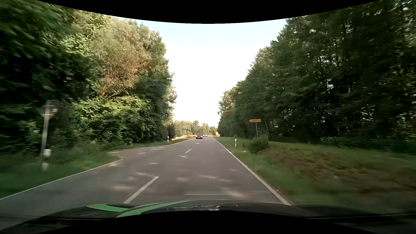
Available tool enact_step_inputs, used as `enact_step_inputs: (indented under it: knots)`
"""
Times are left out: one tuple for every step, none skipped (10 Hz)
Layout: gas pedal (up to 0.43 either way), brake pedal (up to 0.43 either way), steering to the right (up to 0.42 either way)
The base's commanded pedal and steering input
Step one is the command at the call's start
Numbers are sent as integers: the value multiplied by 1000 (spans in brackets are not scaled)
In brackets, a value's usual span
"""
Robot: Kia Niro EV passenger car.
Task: Follow the waypoints while adhering to traffic rules and regulations
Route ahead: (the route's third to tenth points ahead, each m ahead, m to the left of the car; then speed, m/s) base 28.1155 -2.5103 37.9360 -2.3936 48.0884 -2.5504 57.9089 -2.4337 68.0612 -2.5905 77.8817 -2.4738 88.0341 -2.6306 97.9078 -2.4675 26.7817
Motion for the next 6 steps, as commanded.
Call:
enact_step_inputs:
  knots:
    - [220,0,1]
    - [220,0,1]
    - [220,0,1]
    - [220,0,1]
    - [220,0,1]
    - [220,0,1]
